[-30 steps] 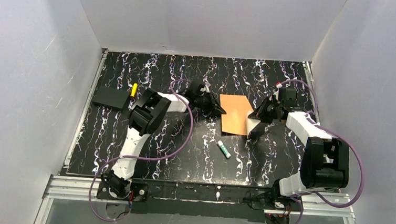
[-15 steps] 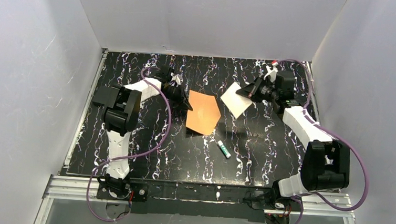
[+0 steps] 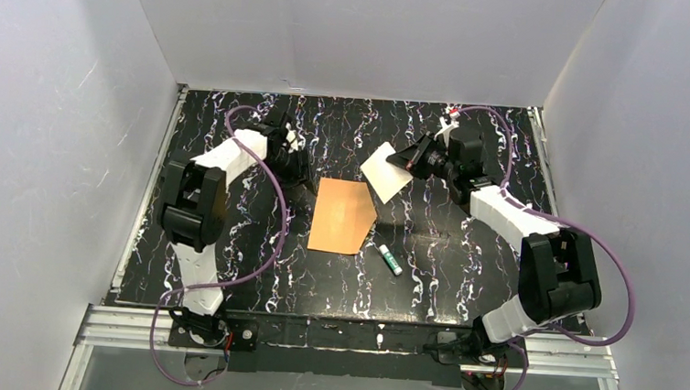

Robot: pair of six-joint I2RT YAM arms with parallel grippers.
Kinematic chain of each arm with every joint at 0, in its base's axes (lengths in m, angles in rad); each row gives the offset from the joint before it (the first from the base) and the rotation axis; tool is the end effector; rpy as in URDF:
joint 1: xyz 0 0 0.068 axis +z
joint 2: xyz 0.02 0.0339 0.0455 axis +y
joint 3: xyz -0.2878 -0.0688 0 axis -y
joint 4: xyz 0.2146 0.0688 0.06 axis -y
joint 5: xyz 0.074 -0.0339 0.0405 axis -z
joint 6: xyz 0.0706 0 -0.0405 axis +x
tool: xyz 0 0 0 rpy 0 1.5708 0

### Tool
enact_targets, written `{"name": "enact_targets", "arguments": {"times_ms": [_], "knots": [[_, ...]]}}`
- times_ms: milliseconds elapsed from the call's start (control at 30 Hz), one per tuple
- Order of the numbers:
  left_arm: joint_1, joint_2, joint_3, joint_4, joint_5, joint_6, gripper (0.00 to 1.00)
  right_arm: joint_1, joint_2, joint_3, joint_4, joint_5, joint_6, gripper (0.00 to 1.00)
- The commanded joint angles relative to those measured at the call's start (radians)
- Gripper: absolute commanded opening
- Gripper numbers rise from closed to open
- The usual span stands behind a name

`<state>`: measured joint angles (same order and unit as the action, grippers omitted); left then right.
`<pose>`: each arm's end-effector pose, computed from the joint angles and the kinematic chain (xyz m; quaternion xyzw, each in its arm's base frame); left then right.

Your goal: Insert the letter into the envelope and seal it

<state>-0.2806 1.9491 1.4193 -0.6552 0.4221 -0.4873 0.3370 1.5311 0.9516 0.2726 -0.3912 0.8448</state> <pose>0.3705 -0.1369 0.1960 -0.0591 0.9587 -0.2608 0.0968 0.3250 0.1424 0.2917 0.0877 0.7950 0.4530 0.3938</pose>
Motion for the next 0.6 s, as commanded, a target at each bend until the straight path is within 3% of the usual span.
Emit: {"name": "enact_targets", "arguments": {"times_ms": [0,67,133,300,567], "knots": [[0.003,-0.132,0.045,-0.117,-0.213,-0.025,0.58,0.010,0.005,0.020,0.082,0.044,0.034,0.01],[0.005,-0.175,0.060,-0.107,-0.204,-0.014,0.63,0.013,0.015,0.033,0.111,0.031,0.066,0.01],[0.006,-0.221,0.091,-0.061,-0.105,-0.005,0.70,0.014,0.024,0.048,0.173,0.021,0.120,0.01],[0.016,-0.305,0.199,0.073,0.113,-0.084,0.97,0.017,0.057,0.099,0.402,0.024,0.357,0.01],[0.016,-0.339,0.149,0.576,0.312,-0.409,0.98,0.054,0.126,0.224,0.643,0.063,0.663,0.01]]}}
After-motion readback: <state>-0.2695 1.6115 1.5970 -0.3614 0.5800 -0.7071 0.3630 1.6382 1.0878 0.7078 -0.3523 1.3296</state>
